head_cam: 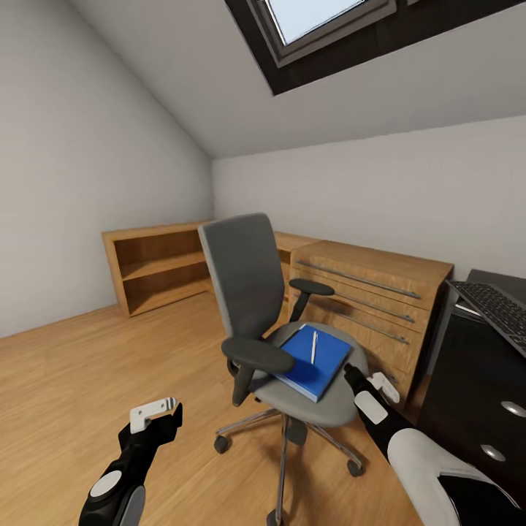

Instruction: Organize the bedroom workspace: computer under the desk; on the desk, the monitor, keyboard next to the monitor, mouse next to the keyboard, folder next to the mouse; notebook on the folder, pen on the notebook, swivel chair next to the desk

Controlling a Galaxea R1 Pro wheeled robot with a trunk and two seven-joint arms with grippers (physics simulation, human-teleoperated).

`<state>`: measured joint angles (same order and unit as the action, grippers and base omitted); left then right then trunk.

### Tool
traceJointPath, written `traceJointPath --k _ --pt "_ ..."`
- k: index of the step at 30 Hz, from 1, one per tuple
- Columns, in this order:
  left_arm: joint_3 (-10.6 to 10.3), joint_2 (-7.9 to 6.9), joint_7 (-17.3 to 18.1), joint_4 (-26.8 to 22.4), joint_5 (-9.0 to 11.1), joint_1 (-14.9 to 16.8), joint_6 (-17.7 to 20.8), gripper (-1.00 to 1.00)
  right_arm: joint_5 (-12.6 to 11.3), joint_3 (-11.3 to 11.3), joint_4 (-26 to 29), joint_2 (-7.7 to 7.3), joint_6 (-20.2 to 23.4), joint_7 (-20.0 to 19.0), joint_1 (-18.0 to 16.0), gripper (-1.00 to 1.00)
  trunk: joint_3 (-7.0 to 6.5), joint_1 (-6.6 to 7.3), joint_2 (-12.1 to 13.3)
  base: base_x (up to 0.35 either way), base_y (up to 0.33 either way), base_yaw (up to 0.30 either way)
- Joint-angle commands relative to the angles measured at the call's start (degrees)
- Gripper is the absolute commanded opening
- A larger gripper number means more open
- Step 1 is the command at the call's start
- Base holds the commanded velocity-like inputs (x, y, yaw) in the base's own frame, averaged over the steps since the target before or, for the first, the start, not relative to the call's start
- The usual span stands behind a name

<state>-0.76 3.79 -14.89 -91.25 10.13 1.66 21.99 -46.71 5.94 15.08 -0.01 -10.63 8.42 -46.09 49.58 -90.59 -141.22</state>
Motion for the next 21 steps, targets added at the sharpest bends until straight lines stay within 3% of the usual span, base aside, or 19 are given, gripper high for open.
traceJointPath --k 1,6,21 --pt "-0.09 -0.01 -0.49 -0.07 0.60 0.03 0.19 1.00 -0.58 -0.13 0.04 0.01 -0.18 0.02 -0.03 1.00 -0.12 0.24 0.39 0.000 0.000 0.000" --pt "-0.12 -0.01 -0.49 -0.07 0.66 0.04 0.22 1.00 -0.54 -0.13 0.04 -0.06 -0.18 0.02 -0.02 1.00 -1.02 1.34 2.39 0.000 0.000 0.000" --pt "-0.08 -0.04 -0.44 -0.07 0.68 0.01 0.23 1.00 -0.55 -0.13 -0.10 0.00 -0.31 -0.05 -0.03 1.00 -1.02 1.34 2.39 0.000 0.000 0.000"
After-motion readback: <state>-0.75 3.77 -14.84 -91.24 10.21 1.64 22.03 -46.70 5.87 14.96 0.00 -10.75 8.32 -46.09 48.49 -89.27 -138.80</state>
